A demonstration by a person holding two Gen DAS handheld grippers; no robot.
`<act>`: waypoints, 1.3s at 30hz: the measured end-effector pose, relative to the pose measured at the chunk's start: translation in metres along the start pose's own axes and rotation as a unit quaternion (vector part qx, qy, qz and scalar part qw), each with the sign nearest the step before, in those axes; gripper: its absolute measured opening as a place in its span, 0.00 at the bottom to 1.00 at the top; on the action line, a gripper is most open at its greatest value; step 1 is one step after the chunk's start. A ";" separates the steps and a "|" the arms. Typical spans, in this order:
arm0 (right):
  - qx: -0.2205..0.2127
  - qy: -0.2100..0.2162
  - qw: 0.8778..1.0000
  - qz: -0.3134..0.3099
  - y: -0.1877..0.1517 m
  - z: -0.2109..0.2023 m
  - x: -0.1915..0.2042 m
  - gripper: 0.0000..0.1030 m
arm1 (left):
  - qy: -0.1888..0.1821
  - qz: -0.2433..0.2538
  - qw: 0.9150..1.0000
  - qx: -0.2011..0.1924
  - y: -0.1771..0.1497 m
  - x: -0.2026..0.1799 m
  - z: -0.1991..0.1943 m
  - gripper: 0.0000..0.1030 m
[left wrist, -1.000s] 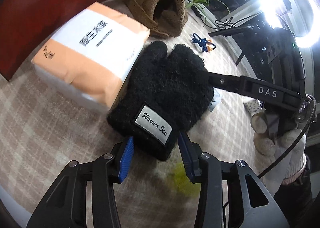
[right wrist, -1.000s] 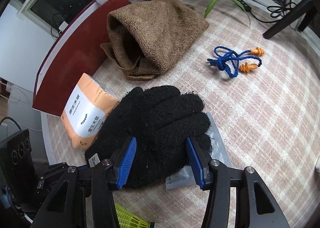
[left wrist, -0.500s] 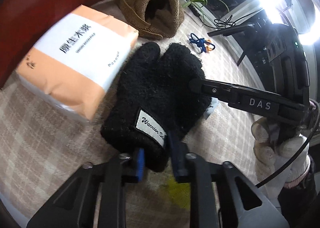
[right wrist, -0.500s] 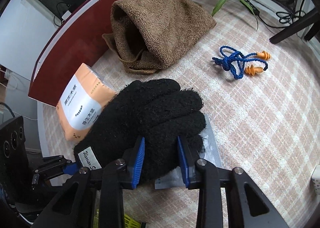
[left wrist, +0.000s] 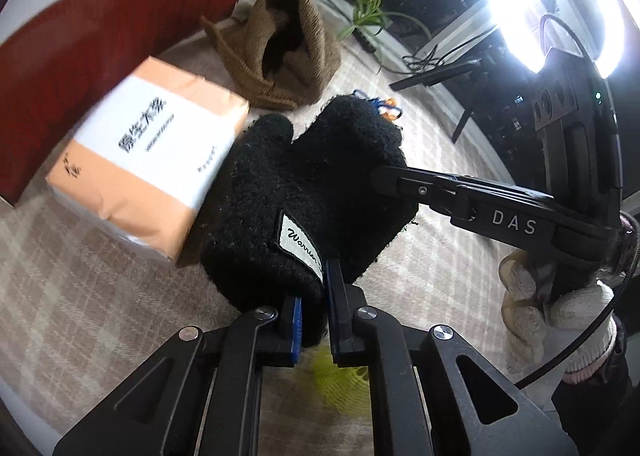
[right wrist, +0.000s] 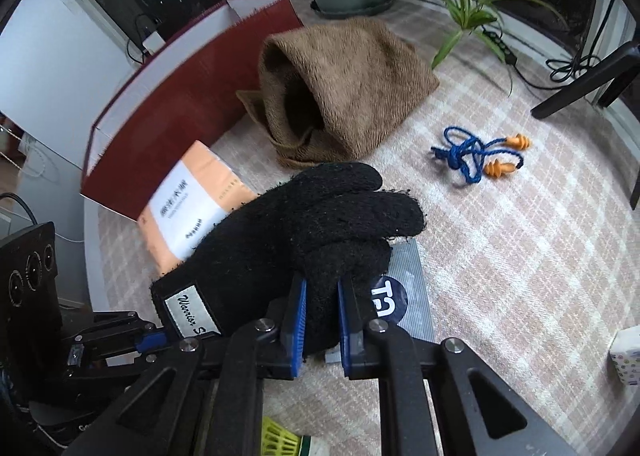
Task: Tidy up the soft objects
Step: 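Carry the black glove into the box onto the cushion and release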
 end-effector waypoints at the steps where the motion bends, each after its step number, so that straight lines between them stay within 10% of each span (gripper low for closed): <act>1: -0.004 0.001 1.000 0.001 0.000 -0.004 0.000 0.12 | -0.001 0.004 1.000 -0.003 0.001 -0.001 -0.004 0.08; 21: -0.105 0.002 0.994 -0.010 0.042 -0.084 0.074 0.12 | -0.010 0.098 0.994 -0.056 0.043 -0.012 -0.099 0.08; 39: -0.129 0.007 0.991 -0.024 0.153 -0.034 0.191 0.12 | 0.018 0.093 0.992 -0.089 0.137 0.114 -0.165 0.08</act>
Point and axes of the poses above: each gripper's, at about its wrist camera, not at the fingertips, and z roughly the way its jaws point, x to its left, y to its top, the point moved 9 cm from there along z, roughly the way its jaws point, and after that the axes turned 2 degrees about x, right-handed, at the moved point
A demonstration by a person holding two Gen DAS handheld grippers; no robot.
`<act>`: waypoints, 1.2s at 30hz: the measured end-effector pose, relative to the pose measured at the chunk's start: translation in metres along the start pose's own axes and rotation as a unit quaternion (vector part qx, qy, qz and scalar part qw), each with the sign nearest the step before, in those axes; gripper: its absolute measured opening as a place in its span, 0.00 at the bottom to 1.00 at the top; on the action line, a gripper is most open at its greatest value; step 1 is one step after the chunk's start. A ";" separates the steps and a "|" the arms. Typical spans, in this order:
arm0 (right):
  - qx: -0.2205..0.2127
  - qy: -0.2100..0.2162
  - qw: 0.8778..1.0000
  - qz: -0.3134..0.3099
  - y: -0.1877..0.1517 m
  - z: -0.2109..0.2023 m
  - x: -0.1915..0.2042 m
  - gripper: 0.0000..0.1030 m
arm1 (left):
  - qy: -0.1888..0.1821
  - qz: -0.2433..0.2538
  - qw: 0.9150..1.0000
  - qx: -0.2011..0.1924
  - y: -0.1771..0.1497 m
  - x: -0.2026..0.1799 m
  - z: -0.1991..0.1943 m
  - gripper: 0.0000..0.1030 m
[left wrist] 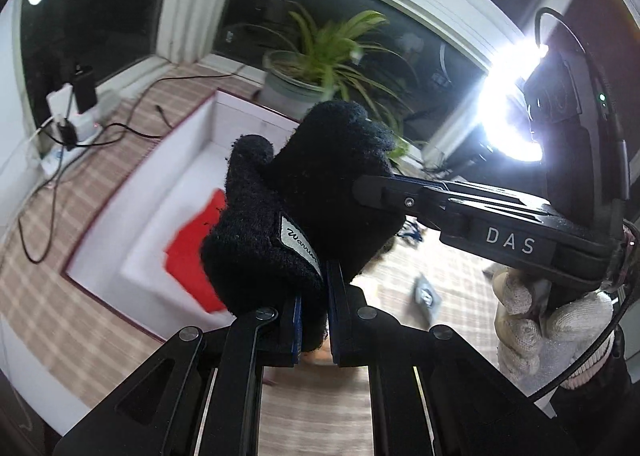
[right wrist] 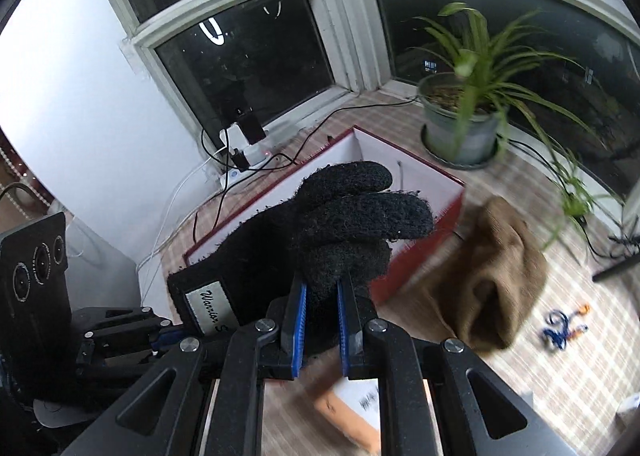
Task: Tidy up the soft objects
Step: 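Carry the black glove into the box onto the cushion and release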
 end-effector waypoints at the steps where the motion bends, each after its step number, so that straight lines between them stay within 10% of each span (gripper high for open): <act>1: 0.001 -0.002 1.000 0.000 0.004 0.006 0.003 0.12 | 0.001 -0.003 1.000 0.000 0.004 0.008 0.001 0.08; 27: 0.040 -0.031 0.999 0.005 0.045 0.090 -0.026 0.13 | 0.024 -0.037 0.999 0.030 0.040 0.060 0.063 0.11; 36: 0.041 -0.042 0.998 -0.001 0.045 0.093 -0.033 0.48 | 0.048 -0.044 0.997 0.029 0.043 0.068 0.060 0.41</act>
Point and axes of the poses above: each gripper's, at about its wrist camera, not at the fingertips, and z roughly the way its jaws point, x to its left, y to its top, the point moved 9 cm from there along z, roughly the way its jaws point, and after that the axes turned 2 degrees about x, right-handed, at the moved point
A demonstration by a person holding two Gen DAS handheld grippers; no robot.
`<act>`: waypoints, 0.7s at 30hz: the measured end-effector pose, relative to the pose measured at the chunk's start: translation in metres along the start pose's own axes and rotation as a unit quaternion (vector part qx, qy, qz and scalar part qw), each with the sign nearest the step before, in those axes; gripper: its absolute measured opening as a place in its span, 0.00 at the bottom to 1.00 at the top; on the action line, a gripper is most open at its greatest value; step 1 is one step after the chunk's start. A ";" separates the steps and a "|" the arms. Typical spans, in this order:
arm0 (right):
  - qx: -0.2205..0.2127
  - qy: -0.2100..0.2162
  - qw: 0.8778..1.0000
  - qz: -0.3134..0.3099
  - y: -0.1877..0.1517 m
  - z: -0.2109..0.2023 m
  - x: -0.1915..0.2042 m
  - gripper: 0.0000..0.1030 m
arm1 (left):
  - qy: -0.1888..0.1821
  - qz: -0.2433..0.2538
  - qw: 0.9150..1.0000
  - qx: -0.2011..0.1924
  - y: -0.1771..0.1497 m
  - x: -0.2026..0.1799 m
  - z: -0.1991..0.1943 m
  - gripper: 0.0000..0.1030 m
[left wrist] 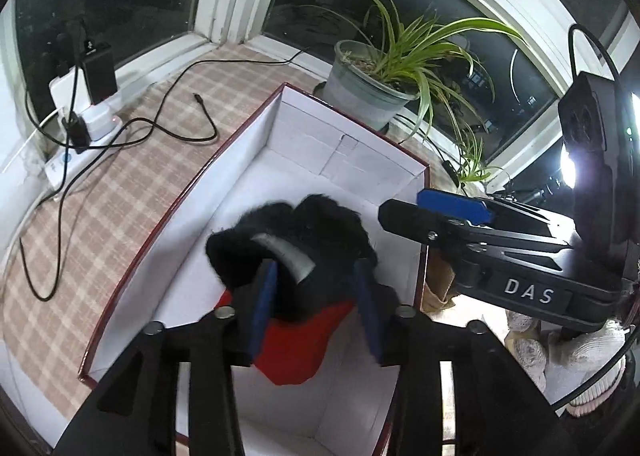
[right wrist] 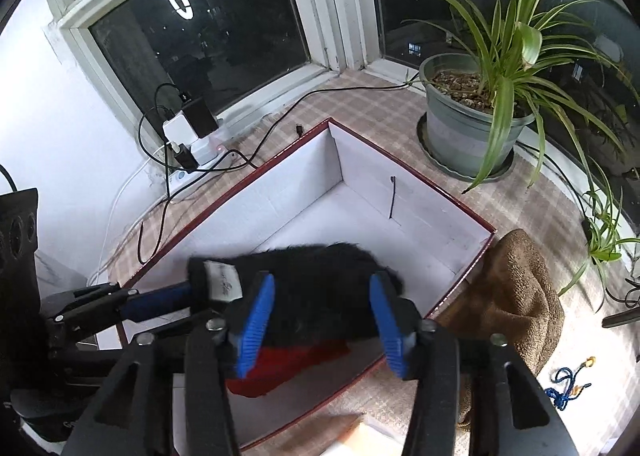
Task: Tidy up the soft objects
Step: 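Carry the black glove into the box onto the cushion and release, then move both grippers toward the brown fuzzy hat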
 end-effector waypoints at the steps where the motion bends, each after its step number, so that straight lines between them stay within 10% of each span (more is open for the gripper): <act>1: 0.000 0.001 1.000 0.002 0.000 -0.001 -0.001 0.48 | 0.000 -0.002 1.000 -0.001 -0.001 0.000 -0.001 0.41; 21: -0.035 -0.015 0.998 0.058 -0.031 -0.085 -0.101 0.68 | -0.039 0.053 0.998 -0.017 -0.025 -0.101 -0.017 0.60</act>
Point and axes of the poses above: each gripper's, at about its wrist camera, not at the fingertips, and z roughly the way its jaws point, x to its left, y to its top, the point moved 9 cm from there along z, roughly the way its jaws point, and after that the axes turned 2 degrees about x, right-handed, at the moved point
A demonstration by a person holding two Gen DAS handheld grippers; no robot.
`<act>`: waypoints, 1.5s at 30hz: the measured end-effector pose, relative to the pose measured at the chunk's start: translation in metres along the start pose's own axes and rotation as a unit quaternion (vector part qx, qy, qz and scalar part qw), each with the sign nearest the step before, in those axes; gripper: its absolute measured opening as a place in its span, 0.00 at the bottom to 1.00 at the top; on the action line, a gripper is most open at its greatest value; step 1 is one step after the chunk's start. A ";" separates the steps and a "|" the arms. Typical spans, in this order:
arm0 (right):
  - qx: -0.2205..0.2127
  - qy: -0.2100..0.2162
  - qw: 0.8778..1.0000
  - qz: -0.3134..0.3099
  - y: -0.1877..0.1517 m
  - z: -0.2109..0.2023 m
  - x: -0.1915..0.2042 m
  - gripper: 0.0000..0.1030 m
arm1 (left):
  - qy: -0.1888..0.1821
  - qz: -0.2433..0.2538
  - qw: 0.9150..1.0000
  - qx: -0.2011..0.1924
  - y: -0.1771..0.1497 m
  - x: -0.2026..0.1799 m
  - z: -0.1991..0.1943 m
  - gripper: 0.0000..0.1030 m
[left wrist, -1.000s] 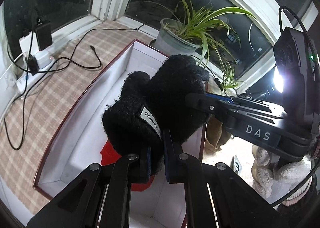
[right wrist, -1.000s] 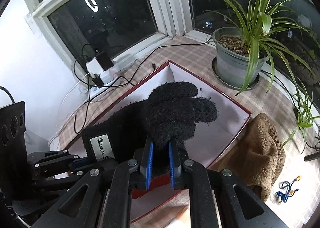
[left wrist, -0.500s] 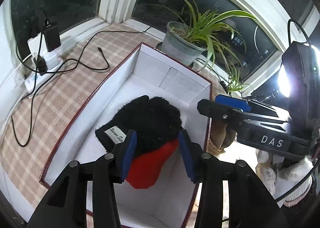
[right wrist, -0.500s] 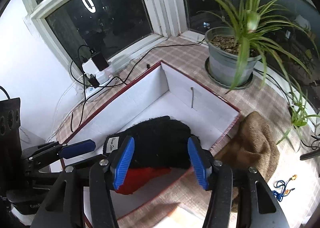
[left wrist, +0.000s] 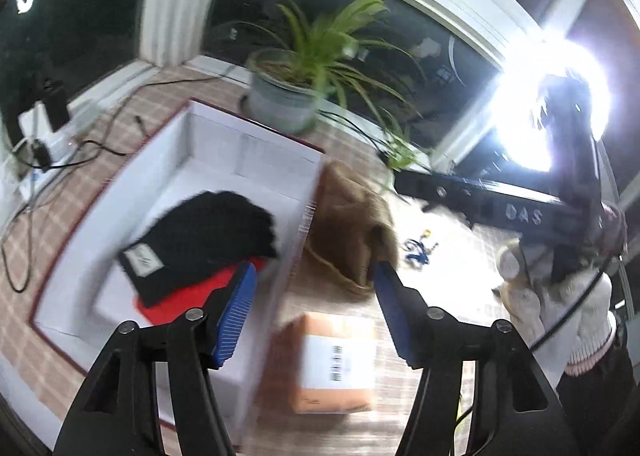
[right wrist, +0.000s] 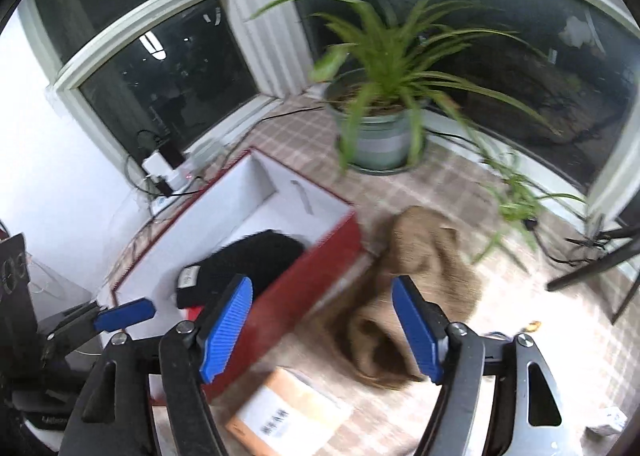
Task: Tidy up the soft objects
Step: 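Move both grippers toward the brown fuzzy hat, then close both grippers together on the brown fuzzy hat and lift it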
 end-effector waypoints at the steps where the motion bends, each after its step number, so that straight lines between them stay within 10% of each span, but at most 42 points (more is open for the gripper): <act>1: 0.001 -0.003 1.000 0.003 -0.002 -0.002 -0.008 0.68 | -0.004 0.002 1.000 0.004 -0.002 -0.007 0.005 0.60; 13: 0.047 0.022 0.997 0.059 -0.024 0.025 -0.070 0.69 | -0.002 0.018 0.999 0.049 -0.016 -0.068 0.069 0.60; 40: 0.129 0.129 0.975 0.123 -0.038 0.118 -0.090 0.69 | 0.025 -0.044 0.993 0.109 -0.005 -0.049 0.169 0.59; 45: 0.137 0.144 0.970 0.142 -0.043 0.124 -0.091 0.52 | 0.011 -0.061 0.992 0.114 -0.002 -0.047 0.174 0.55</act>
Point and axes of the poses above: each gripper's, at about its wrist camera, not at the fingertips, and z roughly the way its jaws point, x to its left, y to its top, the point moved 9 cm from there along z, roughly the way its jaws point, and after that the axes turned 2 degrees about x, right-handed, at the moved point
